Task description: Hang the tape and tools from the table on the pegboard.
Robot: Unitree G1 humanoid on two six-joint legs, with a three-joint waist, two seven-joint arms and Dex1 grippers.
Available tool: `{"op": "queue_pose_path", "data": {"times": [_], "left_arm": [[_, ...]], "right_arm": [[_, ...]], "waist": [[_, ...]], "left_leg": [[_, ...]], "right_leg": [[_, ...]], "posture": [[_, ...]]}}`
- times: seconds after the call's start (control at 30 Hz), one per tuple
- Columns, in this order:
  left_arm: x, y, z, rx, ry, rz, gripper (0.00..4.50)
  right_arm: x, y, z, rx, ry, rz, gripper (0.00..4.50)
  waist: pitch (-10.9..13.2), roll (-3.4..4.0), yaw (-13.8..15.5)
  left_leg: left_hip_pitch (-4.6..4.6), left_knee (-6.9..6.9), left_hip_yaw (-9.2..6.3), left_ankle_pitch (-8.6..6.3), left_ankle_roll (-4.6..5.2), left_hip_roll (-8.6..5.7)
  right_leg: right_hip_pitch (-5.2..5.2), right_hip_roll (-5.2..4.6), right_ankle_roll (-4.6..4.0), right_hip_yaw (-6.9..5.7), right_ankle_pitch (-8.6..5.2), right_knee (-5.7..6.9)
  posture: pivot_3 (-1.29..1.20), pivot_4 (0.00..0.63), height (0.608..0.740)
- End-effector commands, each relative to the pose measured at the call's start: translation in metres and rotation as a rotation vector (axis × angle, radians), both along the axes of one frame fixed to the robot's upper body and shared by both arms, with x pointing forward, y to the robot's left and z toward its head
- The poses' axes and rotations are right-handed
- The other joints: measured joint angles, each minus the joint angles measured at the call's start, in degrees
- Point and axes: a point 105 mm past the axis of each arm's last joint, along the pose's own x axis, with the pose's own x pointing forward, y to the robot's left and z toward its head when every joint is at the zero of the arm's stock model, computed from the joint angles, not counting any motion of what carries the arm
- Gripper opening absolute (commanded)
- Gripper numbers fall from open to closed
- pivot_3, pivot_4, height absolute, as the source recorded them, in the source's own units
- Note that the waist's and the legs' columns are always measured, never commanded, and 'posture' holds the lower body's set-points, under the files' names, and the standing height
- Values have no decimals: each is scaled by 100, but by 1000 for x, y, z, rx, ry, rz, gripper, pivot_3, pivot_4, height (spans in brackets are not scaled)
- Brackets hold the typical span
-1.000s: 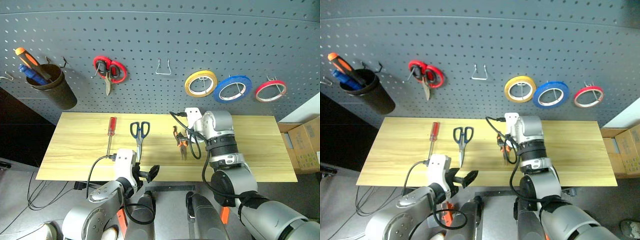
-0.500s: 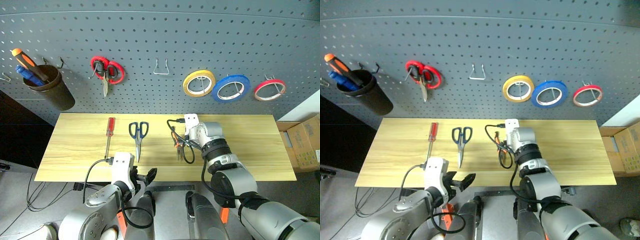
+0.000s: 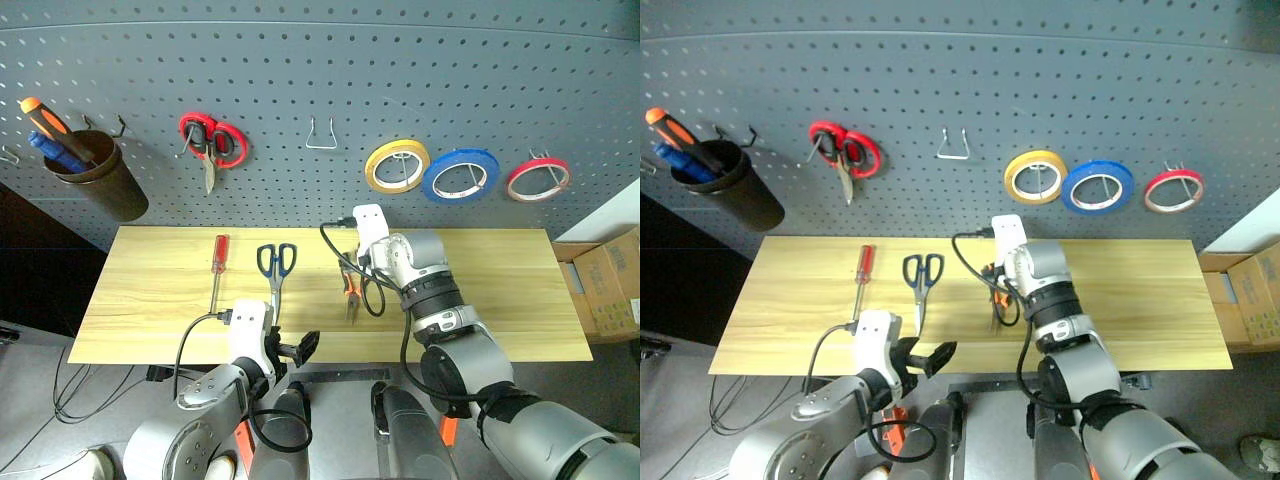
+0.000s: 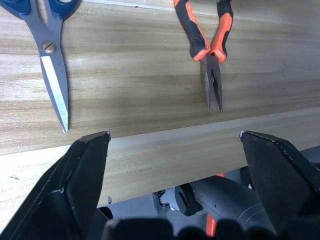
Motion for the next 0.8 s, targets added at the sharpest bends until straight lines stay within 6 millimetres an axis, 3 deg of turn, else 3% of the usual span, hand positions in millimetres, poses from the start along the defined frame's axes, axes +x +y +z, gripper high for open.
{"op": "queue_pose_path", "data": {"times": [0.03, 0.13, 0.47, 0.67, 0.8], "left_arm": [[1, -2, 5, -7, -26, -9, 4500], [2, -1, 5, -4, -28, -10, 4500], [-1, 0, 5, -2, -25, -16, 4500], [-2, -2, 6, -10, -24, -28, 4500], [-1, -2, 7, -16, -25, -31, 4500]], "right_arm": [[-17, 35, 25, 104, -36, 120, 4309], [-38, 49, 21, 163, 7, 195, 3631], [-71, 35, -31, 114, 132, 288, 92], [-72, 13, -65, 35, 157, 266, 38], [-69, -3, -73, -6, 153, 256, 38]], "waist": [[0, 0, 6], [2, 0, 10], [3, -1, 10], [3, -1, 18], [7, -4, 20]], "left_leg": [[0, 0, 0, 0, -1, 0], [-8, 0, -1, -2, -3, 0], [-12, 0, -2, -6, -9, 0], [-10, 2, -7, -6, -10, 1], [-15, 5, -4, -6, -11, -3]], "right_leg": [[0, 0, 1, 0, -1, 0], [-5, -1, 1, 0, -1, -2], [-9, -2, 1, 1, -6, -2], [-8, -2, -17, -5, -17, -2], [-8, -5, -14, -1, -15, -5]], "posture": [[151, 340, 740], [151, 339, 740], [153, 340, 740], [155, 342, 740], [153, 343, 740]]}}
